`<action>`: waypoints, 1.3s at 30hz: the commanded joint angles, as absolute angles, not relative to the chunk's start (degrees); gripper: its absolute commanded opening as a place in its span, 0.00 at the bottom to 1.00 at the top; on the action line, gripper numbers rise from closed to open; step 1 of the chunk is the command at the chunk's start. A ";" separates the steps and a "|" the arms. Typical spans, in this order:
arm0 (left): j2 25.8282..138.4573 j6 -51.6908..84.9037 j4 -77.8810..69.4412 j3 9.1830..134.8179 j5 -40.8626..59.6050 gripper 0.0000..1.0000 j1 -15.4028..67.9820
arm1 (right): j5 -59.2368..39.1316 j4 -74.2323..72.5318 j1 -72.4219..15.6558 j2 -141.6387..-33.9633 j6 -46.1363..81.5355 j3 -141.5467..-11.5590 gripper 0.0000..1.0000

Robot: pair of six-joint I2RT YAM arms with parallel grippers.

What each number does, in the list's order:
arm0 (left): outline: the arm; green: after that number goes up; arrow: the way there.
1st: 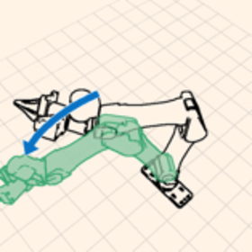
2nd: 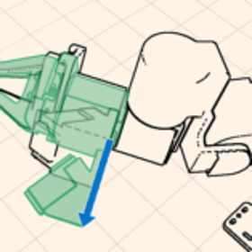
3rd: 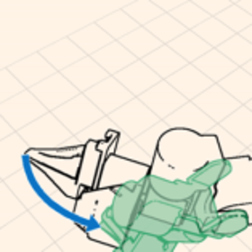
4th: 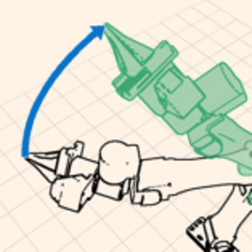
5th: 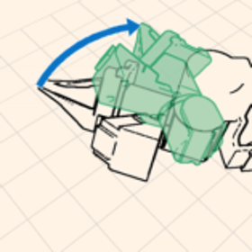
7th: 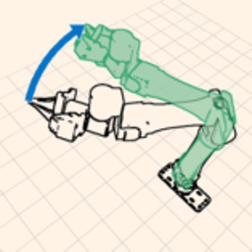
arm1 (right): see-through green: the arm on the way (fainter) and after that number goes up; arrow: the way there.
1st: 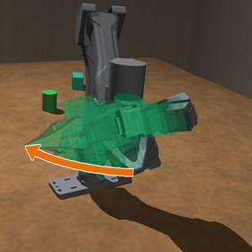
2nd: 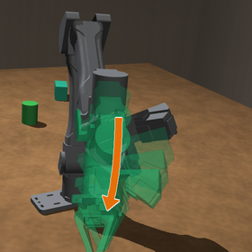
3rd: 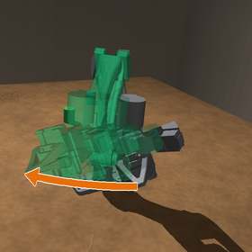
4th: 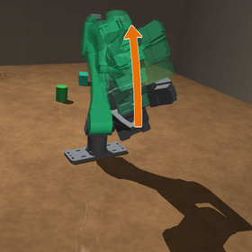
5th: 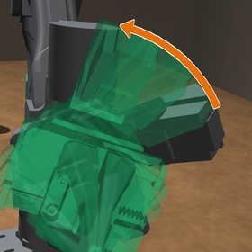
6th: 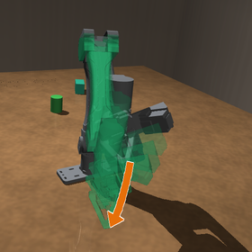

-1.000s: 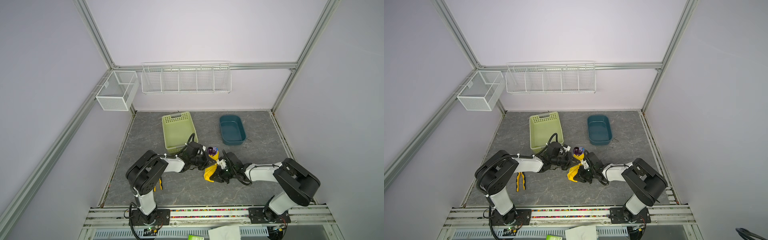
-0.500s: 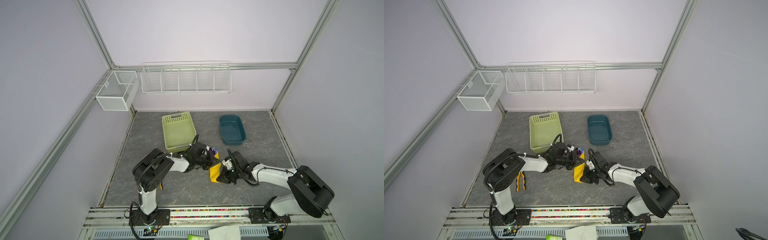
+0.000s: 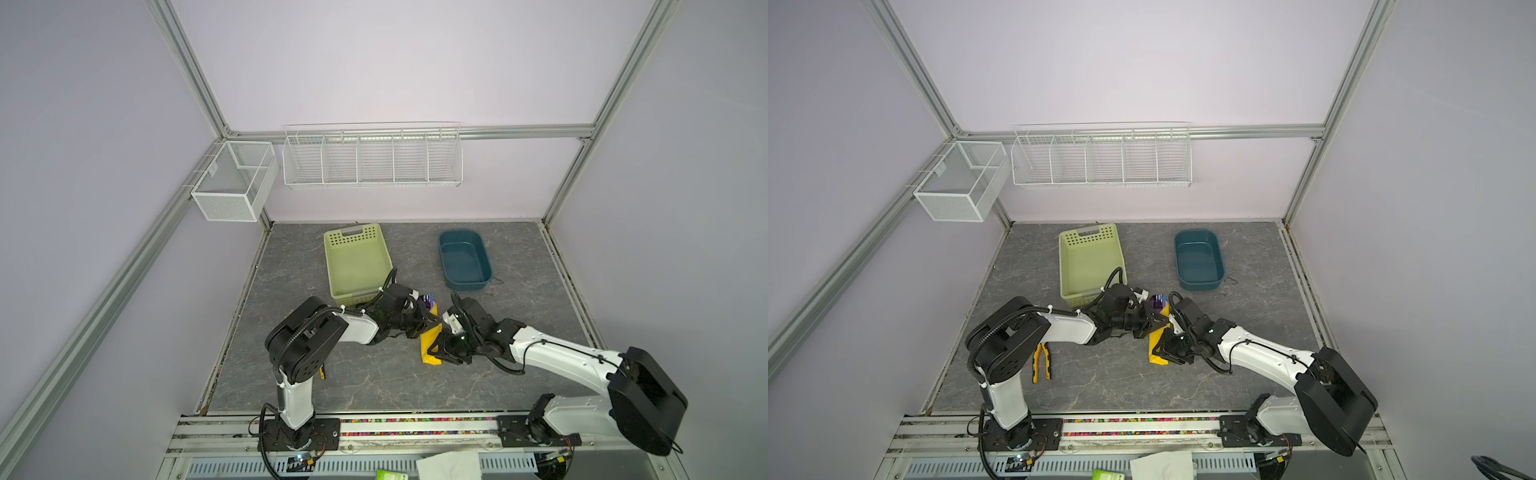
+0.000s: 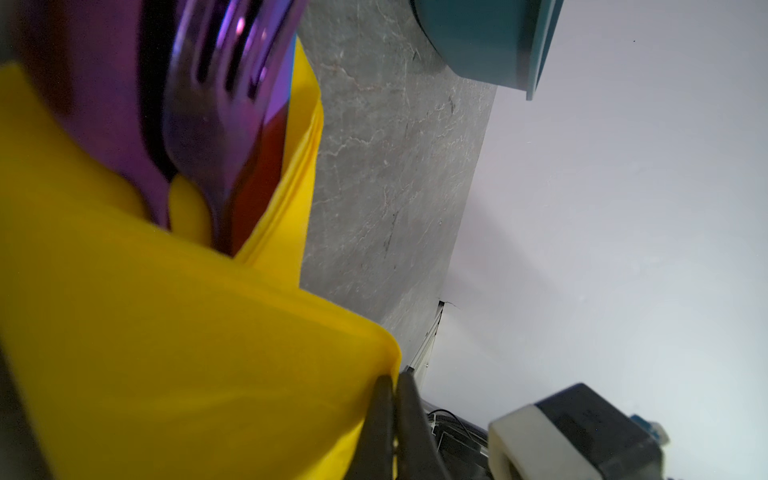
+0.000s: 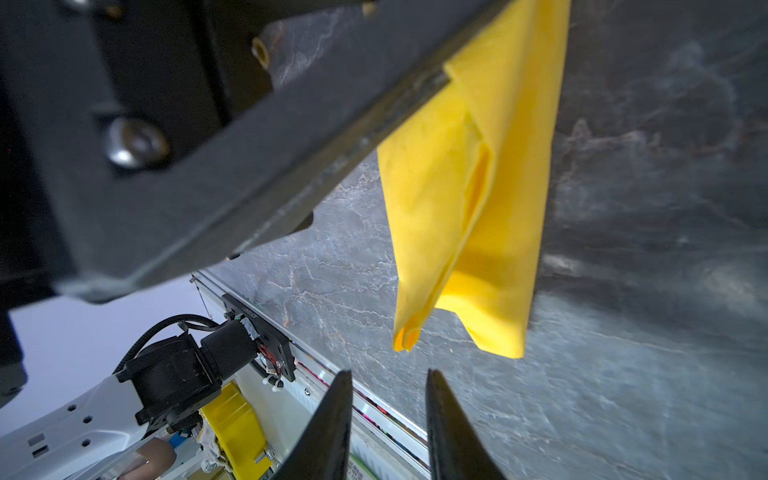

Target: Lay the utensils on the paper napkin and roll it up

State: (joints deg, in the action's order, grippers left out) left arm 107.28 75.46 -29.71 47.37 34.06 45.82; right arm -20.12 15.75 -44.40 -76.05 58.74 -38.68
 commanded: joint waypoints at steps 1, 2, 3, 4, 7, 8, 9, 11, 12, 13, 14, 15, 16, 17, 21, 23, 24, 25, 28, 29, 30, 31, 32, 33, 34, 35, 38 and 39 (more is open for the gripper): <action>108.46 76.81 -31.44 48.09 33.40 0.00 46.14 | -19.83 15.17 -44.94 -79.09 59.70 -39.92 0.33; 108.46 76.82 -31.44 48.01 33.25 0.00 46.14 | -20.04 14.59 -45.04 -79.58 59.77 -40.18 0.32; 108.48 76.88 -31.55 47.91 33.22 0.00 46.14 | -20.10 14.18 -45.26 -80.27 59.68 -40.63 0.31; 108.46 76.90 -31.63 47.90 33.22 0.00 46.14 | -20.04 14.00 -45.22 -80.80 59.59 -40.94 0.30; 108.49 77.08 -31.90 47.65 33.22 0.00 46.14 | -19.63 14.45 -45.25 -82.11 58.87 -41.93 0.25; 108.42 77.17 -31.96 47.51 33.23 0.00 46.14 | -19.31 14.75 -45.31 -82.23 58.80 -41.95 0.23; 108.31 77.17 -31.96 47.44 33.23 0.00 46.14 | -19.02 15.13 -45.21 -82.03 58.66 -41.94 0.22; 108.21 77.17 -31.90 47.29 33.12 0.00 46.14 | -18.50 16.10 -45.24 -81.65 58.26 -41.79 0.18; 108.24 77.15 -31.89 47.29 33.13 0.00 46.14 | -18.22 16.77 -45.21 -81.47 58.00 -41.77 0.15; 108.16 77.17 -31.88 47.29 33.13 0.00 46.14 | -18.00 17.32 -45.18 -81.34 57.75 -41.72 0.13; 108.17 77.16 -31.90 47.28 33.13 0.00 46.10 | -17.79 17.89 -45.14 -81.21 57.47 -41.53 0.11; 108.04 77.04 -31.88 47.28 33.13 0.00 46.01 | -17.57 18.31 -45.01 -81.00 57.24 -41.21 0.09; 107.88 76.93 -31.89 47.29 33.13 0.01 45.97 | -17.41 18.37 -44.88 -80.92 57.12 -40.79 0.08; 107.55 76.52 -31.62 47.36 33.22 0.03 45.74 | -17.51 18.16 -44.62 -80.74 57.16 -40.20 0.07; 105.14 72.01 -25.62 48.85 32.91 0.12 44.51 | -17.85 17.13 -43.96 -80.44 57.25 -38.21 0.07; 103.74 68.12 -19.85 50.74 32.58 0.15 43.70 | -18.10 16.64 -43.72 -80.44 57.29 -37.64 0.07; 103.03 65.68 -16.30 52.08 32.37 0.17 43.24 | -18.24 16.46 -43.52 -80.56 57.28 -37.38 0.07; 102.64 63.82 -13.41 53.25 32.08 0.18 42.85 | -18.40 16.22 -43.46 -80.64 57.26 -37.24 0.07; 102.28 56.72 -4.43 58.01 31.73 0.20 41.55 | -18.77 15.66 -43.29 -80.64 57.32 -36.66 0.07; 102.55 54.31 -1.12 59.99 31.56 0.20 41.32 | -18.85 15.49 -43.24 -80.66 57.30 -36.49 0.07; 103.10 51.96 2.05 62.03 31.39 0.20 41.14 | -19.00 15.34 -43.19 -80.70 57.22 -36.34 0.07; 103.71 49.65 4.88 64.16 31.22 0.20 41.13 | -18.99 15.23 -43.09 -80.67 57.20 -36.24 0.07; 104.65 47.17 8.47 66.52 30.98 0.19 41.13 | -19.12 15.14 -43.10 -80.73 57.28 -36.13 0.07; 105.76 45.01 11.34 68.72 31.16 0.18 41.13 | -19.13 15.00 -43.15 -80.60 57.29 -35.97 0.07; 106.71 43.17 13.71 70.68 31.32 0.16 41.18 | -19.15 14.86 -43.07 -80.60 57.30 -35.88 0.07; 107.74 41.13 16.70 72.82 31.09 0.14 41.22 | -19.14 14.77 -42.98 -80.65 57.30 -35.86 0.07; 110.53 35.79 24.14 78.40 29.93 0.08 41.56 | -19.19 14.54 -42.76 -80.70 57.38 -35.55 0.07; 111.65 34.20 26.32 80.36 29.67 0.06 41.85 | -19.16 14.42 -42.78 -80.69 57.47 -35.52 0.07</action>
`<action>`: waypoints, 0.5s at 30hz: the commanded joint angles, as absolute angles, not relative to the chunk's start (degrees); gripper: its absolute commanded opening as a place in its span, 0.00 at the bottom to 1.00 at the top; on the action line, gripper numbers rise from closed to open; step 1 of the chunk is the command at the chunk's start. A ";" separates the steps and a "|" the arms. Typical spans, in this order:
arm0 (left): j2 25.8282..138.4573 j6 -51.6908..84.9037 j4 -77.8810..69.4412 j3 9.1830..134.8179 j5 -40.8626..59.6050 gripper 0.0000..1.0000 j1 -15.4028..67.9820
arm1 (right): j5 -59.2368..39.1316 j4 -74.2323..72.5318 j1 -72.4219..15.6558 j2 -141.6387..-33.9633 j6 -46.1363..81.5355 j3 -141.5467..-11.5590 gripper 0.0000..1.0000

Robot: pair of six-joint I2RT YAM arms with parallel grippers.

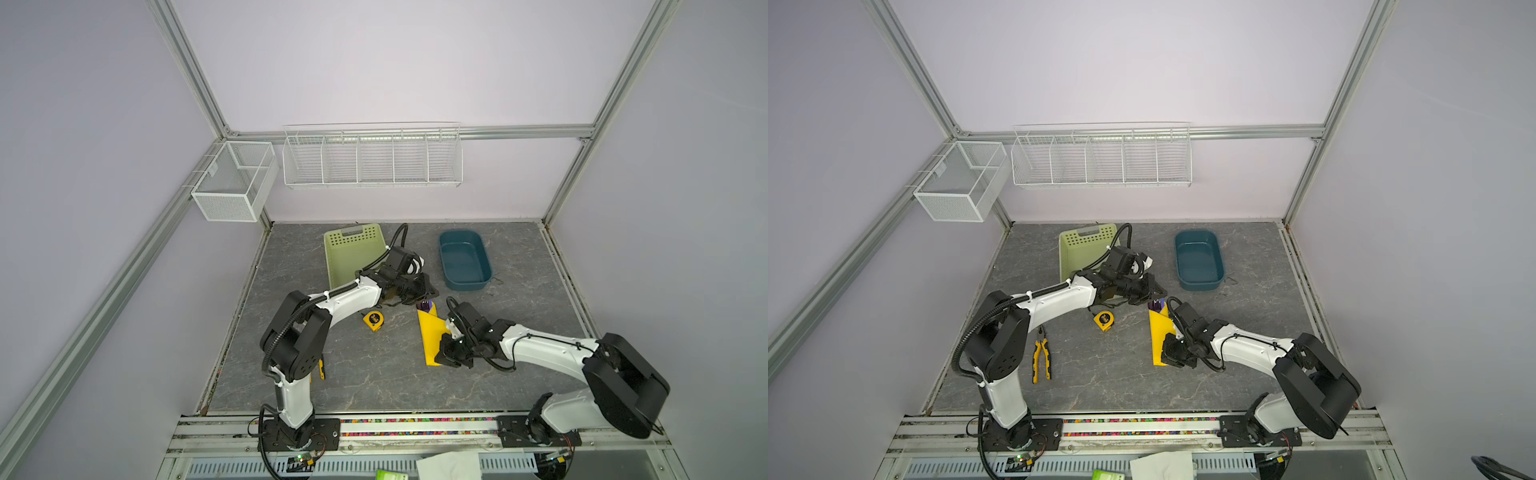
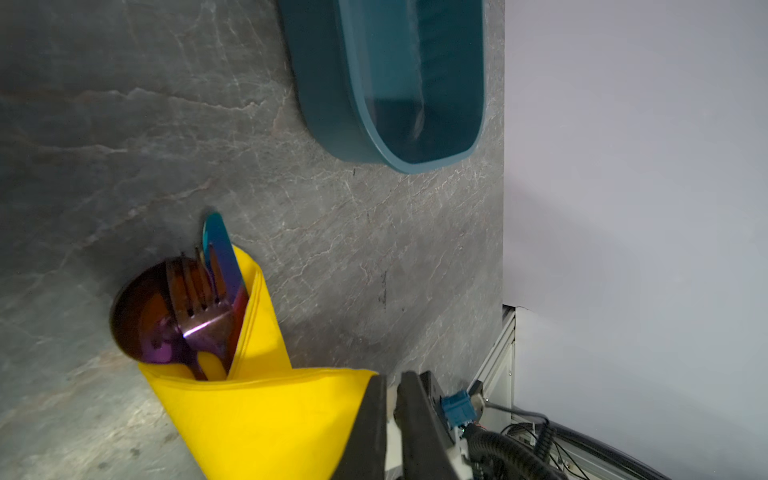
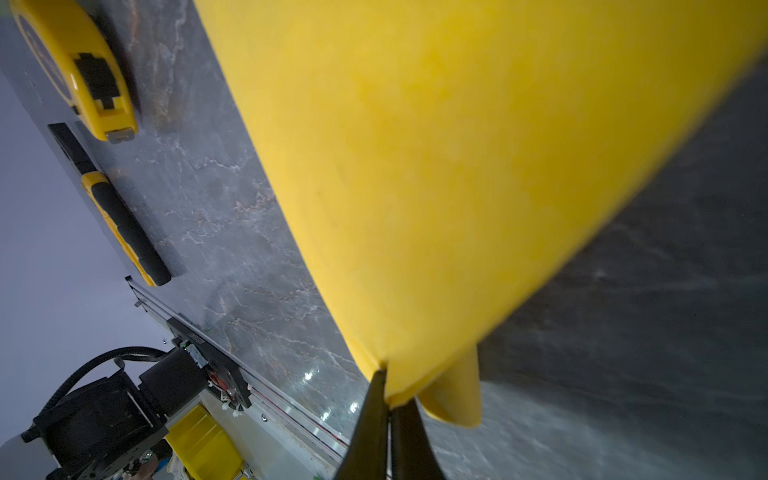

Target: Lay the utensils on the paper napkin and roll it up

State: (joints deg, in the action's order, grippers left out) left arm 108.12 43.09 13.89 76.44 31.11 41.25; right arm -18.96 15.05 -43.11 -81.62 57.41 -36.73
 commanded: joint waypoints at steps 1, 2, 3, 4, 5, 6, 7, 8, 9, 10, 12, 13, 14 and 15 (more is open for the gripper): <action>112.60 32.98 28.12 81.93 29.39 0.05 42.07 | -19.16 14.33 -42.80 -80.74 57.57 -35.50 0.07; 113.65 31.90 29.77 83.45 29.10 0.04 42.46 | -19.25 14.26 -42.73 -80.82 57.57 -35.49 0.07; 114.65 31.04 31.17 84.92 28.80 0.03 42.86 | -19.25 14.26 -42.64 -80.81 57.53 -35.51 0.07; 115.55 30.26 32.16 86.17 28.62 0.02 43.33 | -19.24 14.28 -42.71 -80.78 57.57 -35.51 0.07; 116.60 29.58 33.42 87.40 28.35 0.01 43.93 | -19.25 14.24 -42.72 -80.78 57.57 -35.51 0.07; 117.78 28.82 34.50 88.62 27.98 0.00 44.54 | -19.24 14.28 -42.59 -80.80 57.52 -35.51 0.07; 118.62 28.21 35.38 89.51 27.64 0.00 45.00 | -19.25 14.28 -42.56 -80.82 57.57 -35.49 0.07; 119.56 27.71 36.25 90.49 27.12 0.00 45.55 | -19.25 14.36 -42.57 -80.78 57.55 -35.51 0.07; 120.38 27.41 36.86 91.11 26.50 0.00 45.99 | -19.25 14.33 -42.58 -80.71 57.61 -35.60 0.07; 121.10 27.05 37.37 91.53 25.61 0.00 46.35 | -19.18 14.33 -42.49 -80.65 57.62 -35.58 0.07; 122.14 26.39 38.41 92.01 23.72 0.00 46.58 | -19.16 14.46 -42.46 -80.63 57.63 -35.59 0.07; 122.47 25.93 38.95 92.19 22.55 0.00 46.58 | -19.20 14.63 -42.52 -80.59 57.65 -35.59 0.07; 122.59 25.50 39.40 92.20 21.46 0.00 46.55 | -19.16 14.75 -42.46 -80.36 57.62 -35.58 0.07; 122.76 24.95 39.92 92.21 20.03 0.00 46.58 | -19.10 14.98 -42.47 -80.16 57.61 -35.59 0.07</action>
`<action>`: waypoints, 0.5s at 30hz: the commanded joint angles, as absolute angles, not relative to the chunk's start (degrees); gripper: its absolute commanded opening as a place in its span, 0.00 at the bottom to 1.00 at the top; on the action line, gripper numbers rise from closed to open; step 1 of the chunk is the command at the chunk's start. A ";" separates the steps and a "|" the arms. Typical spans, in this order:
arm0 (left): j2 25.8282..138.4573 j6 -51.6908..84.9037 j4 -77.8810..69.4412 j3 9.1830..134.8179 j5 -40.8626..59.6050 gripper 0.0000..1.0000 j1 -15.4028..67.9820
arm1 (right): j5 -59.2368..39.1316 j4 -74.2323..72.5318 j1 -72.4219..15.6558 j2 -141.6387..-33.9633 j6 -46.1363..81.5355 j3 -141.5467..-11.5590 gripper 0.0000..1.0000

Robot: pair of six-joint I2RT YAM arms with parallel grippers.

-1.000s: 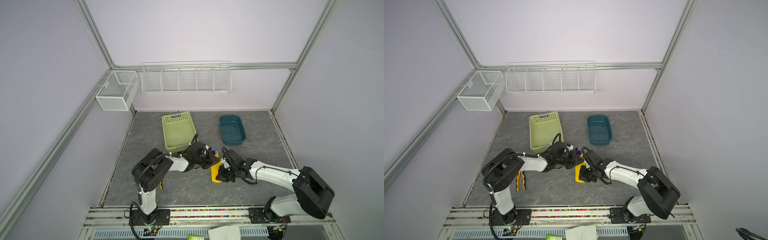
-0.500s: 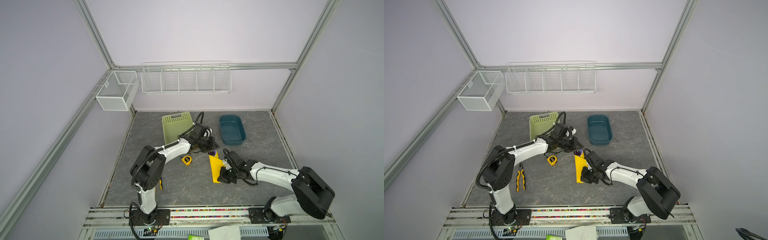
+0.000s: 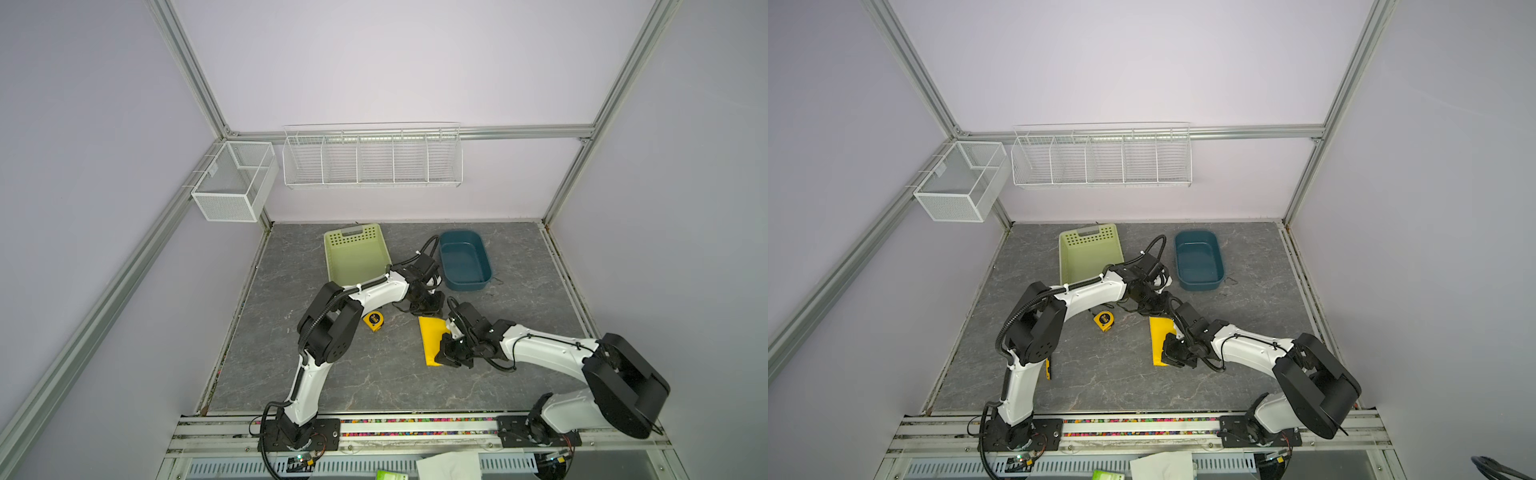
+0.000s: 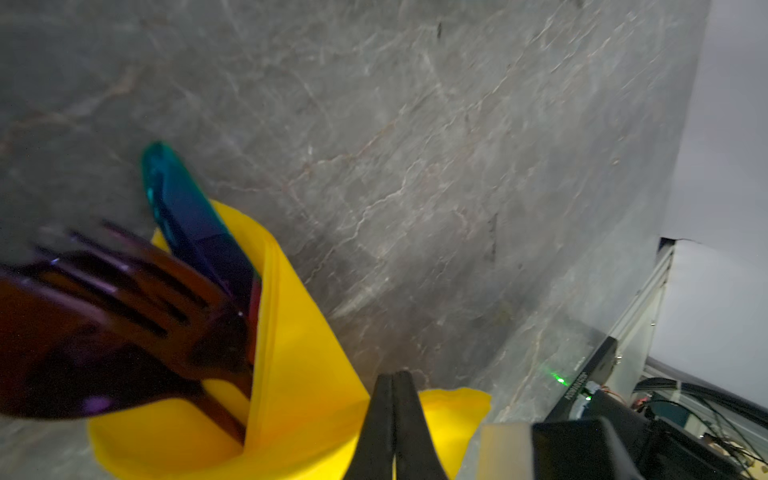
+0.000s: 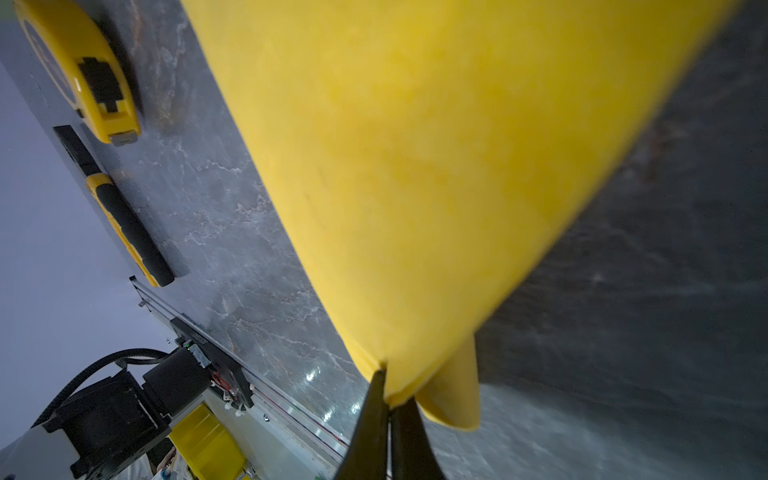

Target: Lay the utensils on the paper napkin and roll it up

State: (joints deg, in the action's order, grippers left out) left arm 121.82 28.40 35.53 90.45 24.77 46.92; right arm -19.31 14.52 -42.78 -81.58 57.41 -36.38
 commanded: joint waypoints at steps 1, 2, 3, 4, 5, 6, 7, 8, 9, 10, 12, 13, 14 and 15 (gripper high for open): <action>122.86 24.35 40.52 92.22 18.79 0.00 46.58 | -19.02 15.31 -42.43 -79.88 57.56 -35.59 0.07; 122.94 23.94 40.99 92.20 17.76 0.00 46.56 | -18.82 15.63 -42.40 -79.68 57.50 -35.64 0.07; 122.97 23.52 41.21 91.97 16.83 0.00 46.57 | -18.68 15.96 -42.36 -79.47 57.41 -35.63 0.07; 123.11 23.22 41.36 91.69 16.35 0.00 46.57 | -18.59 16.12 -42.20 -79.21 57.37 -35.62 0.07; 123.26 22.91 41.54 91.43 16.05 0.00 46.58 | -18.56 16.29 -42.18 -79.13 57.32 -35.59 0.07; 123.36 22.78 41.66 91.24 15.83 0.00 46.58 | -18.50 16.50 -42.06 -78.97 57.17 -35.58 0.07; 123.34 22.63 41.53 90.86 15.80 0.00 46.58 | -18.52 16.74 -41.87 -78.92 57.07 -35.60 0.07; 123.32 22.55 41.41 90.56 15.79 0.00 46.58 | -18.44 16.95 -41.84 -78.82 57.08 -35.59 0.07; 123.31 22.50 41.23 90.07 15.77 0.00 46.58 | -18.29 17.20 -41.80 -78.64 57.00 -35.51 0.07; 123.18 22.51 41.08 89.61 15.70 0.00 46.58 | -18.12 17.52 -41.68 -78.40 56.91 -35.43 0.07; 122.97 22.45 40.72 88.89 15.38 0.00 46.58 | -17.82 18.12 -41.40 -78.02 56.86 -35.20 0.07; 122.96 22.41 40.53 88.50 15.18 0.00 46.57 | -17.62 18.43 -41.18 -77.75 56.78 -35.07 0.07; 122.96 22.40 40.44 88.34 15.10 0.00 46.58 | -17.45 18.75 -40.98 -77.63 56.70 -34.90 0.07; 122.95 22.40 40.47 88.17 15.02 0.00 46.58 | -17.39 19.00 -40.71 -77.45 56.69 -34.67 0.07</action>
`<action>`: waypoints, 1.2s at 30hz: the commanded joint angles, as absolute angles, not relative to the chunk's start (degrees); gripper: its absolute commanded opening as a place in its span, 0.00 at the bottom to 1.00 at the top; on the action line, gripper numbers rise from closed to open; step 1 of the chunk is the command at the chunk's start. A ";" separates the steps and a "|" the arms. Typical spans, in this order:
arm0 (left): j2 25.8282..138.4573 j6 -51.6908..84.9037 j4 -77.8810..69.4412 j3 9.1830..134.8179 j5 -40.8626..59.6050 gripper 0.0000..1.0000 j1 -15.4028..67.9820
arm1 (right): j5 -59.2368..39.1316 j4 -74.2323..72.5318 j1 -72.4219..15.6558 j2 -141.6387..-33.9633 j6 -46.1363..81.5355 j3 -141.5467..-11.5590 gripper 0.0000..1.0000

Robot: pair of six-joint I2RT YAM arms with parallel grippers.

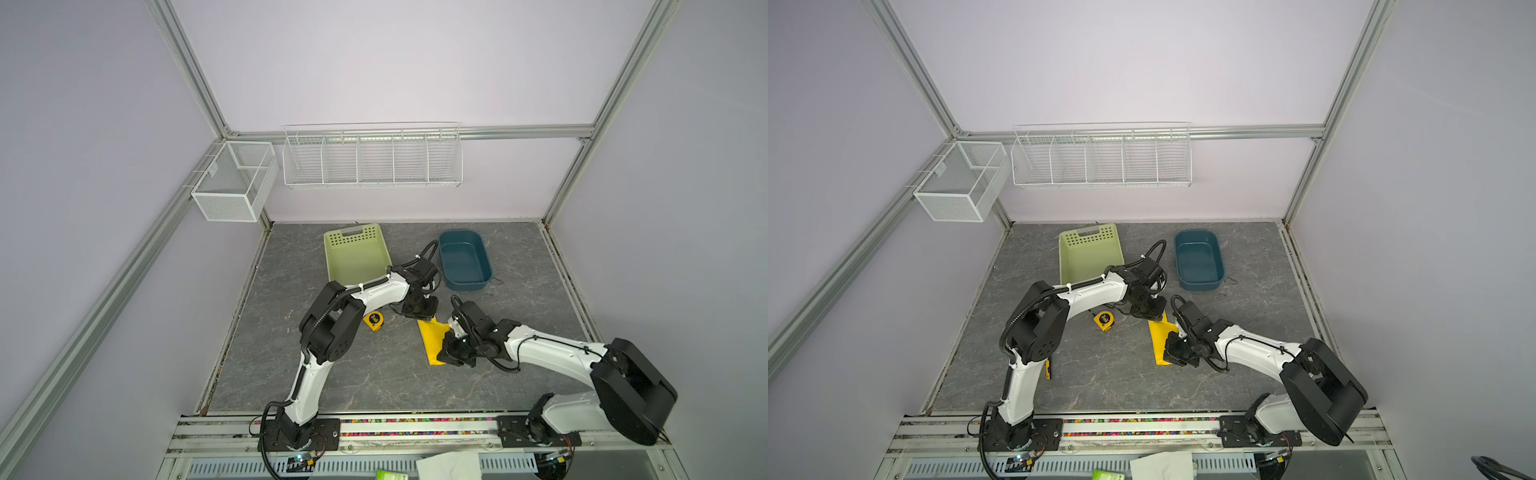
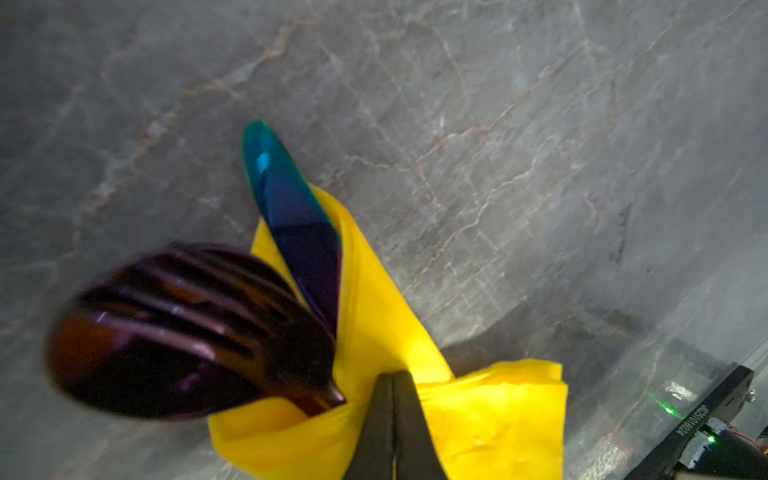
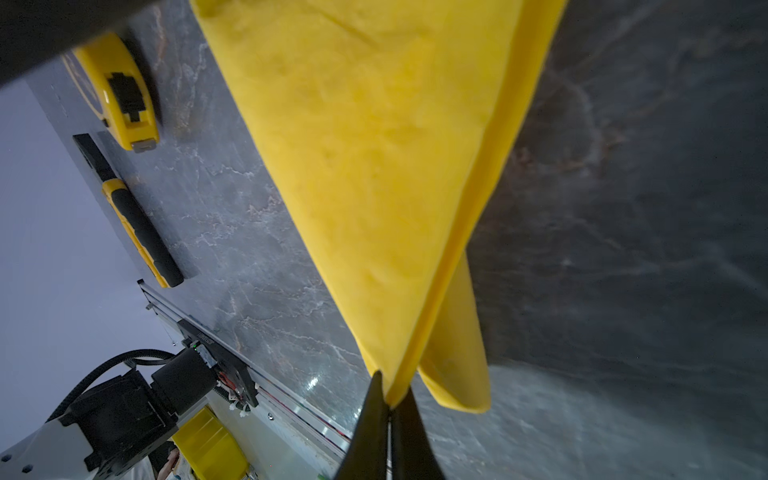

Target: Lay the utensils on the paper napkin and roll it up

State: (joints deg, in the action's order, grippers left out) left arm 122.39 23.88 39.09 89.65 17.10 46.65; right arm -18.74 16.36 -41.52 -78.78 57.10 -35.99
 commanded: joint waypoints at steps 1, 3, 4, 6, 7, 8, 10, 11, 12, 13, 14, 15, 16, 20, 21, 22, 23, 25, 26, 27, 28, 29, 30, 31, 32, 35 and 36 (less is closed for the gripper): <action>122.88 22.35 40.44 88.09 14.91 0.00 46.58 | -17.28 19.15 -40.45 -77.19 56.69 -34.41 0.07; 122.66 22.34 40.48 87.84 14.80 0.00 46.58 | -16.98 19.67 -40.00 -76.89 56.52 -34.10 0.07; 122.66 22.23 40.43 87.81 14.74 0.00 46.58 | -16.76 20.14 -39.68 -76.79 56.26 -33.92 0.07; 122.56 22.24 40.45 87.63 14.69 0.00 46.58 | -16.21 20.86 -39.11 -76.70 55.91 -33.75 0.07; 122.51 22.15 40.45 87.49 14.52 0.00 46.58 | -15.99 21.28 -38.87 -76.80 55.55 -33.62 0.07; 122.51 22.15 40.35 87.42 14.45 0.00 46.58 | -15.84 21.50 -38.56 -76.86 55.34 -33.53 0.07; 122.41 22.15 40.26 87.16 14.41 0.00 46.58 | -15.41 21.84 -37.91 -77.42 54.49 -33.36 0.07; 122.32 22.15 40.18 87.02 14.26 0.00 46.56 | -15.32 22.05 -37.63 -77.74 54.17 -33.31 0.07; 122.21 22.15 40.17 86.94 14.28 0.00 46.54 | -15.11 22.23 -37.34 -78.35 53.61 -33.37 0.07; 122.13 22.15 40.17 86.93 14.10 0.00 46.58 | -15.01 22.24 -37.13 -79.04 53.16 -33.20 0.07; 121.99 22.19 40.19 86.95 14.00 0.00 46.58 | -15.04 22.07 -36.90 -79.70 52.87 -33.13 0.07; 121.63 22.24 40.21 87.08 13.92 0.00 46.56 | -15.42 21.77 -36.82 -80.61 52.50 -33.00 0.07; 121.24 22.32 40.04 87.09 13.69 0.00 46.57 | -15.68 21.33 -36.83 -81.51 52.30 -32.83 0.07; 118.74 22.55 39.98 88.52 13.05 0.00 46.58 | -16.76 19.48 -36.76 -83.01 52.33 -32.10 0.07; 118.00 22.59 40.20 89.12 13.03 0.00 46.58 | -16.91 19.26 -36.79 -83.06 52.46 -32.07 0.07; 117.22 22.68 40.48 89.87 13.26 0.02 46.58 | -17.06 19.08 -36.74 -83.06 52.54 -31.99 0.07; 116.60 22.84 40.67 90.50 13.41 0.03 46.54 | -17.17 19.05 -36.77 -82.98 52.56 -31.99 0.07; 115.06 23.20 41.14 91.37 14.83 0.06 46.58 | -17.38 19.15 -36.73 -82.81 52.56 -32.12 0.07; 114.38 23.39 41.36 91.49 15.53 0.07 46.63 | -17.37 19.16 -36.69 -82.73 52.56 -32.08 0.07; 113.57 23.65 41.53 91.30 16.30 0.07 46.74 | -17.40 19.16 -36.68 -82.63 52.63 -32.16 0.07; 112.79 23.98 41.57 90.81 17.30 0.08 47.05 | -17.56 19.05 -36.69 -82.56 52.78 -32.14 0.07; 112.16 24.22 41.44 90.06 18.07 0.08 47.26 | -17.77 18.92 -36.74 -82.58 52.88 -32.16 0.07; 111.40 24.84 41.02 88.95 19.11 0.07 47.66 | -17.95 18.81 -36.72 -82.57 52.96 -32.15 0.07; 110.76 25.53 40.16 87.65 20.38 0.07 47.96 | -18.08 18.64 -36.62 -82.59 53.04 -32.14 0.07; 110.27 26.24 39.27 86.48 21.36 0.07 48.28 | -18.24 18.42 -36.62 -82.53 53.12 -32.16 0.07; 109.92 28.06 36.81 83.07 23.59 0.05 49.69 | -18.64 18.19 -36.50 -82.73 53.13 -32.31 0.07; 110.18 28.27 36.18 82.27 23.58 0.04 50.21 | -18.78 18.03 -36.47 -82.79 53.09 -32.34 0.07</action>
State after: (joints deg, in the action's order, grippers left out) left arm 109.47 26.48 36.99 85.14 20.84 48.84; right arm -19.35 16.47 -36.75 -80.88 53.10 -34.15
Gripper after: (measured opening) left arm 0.047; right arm 0.070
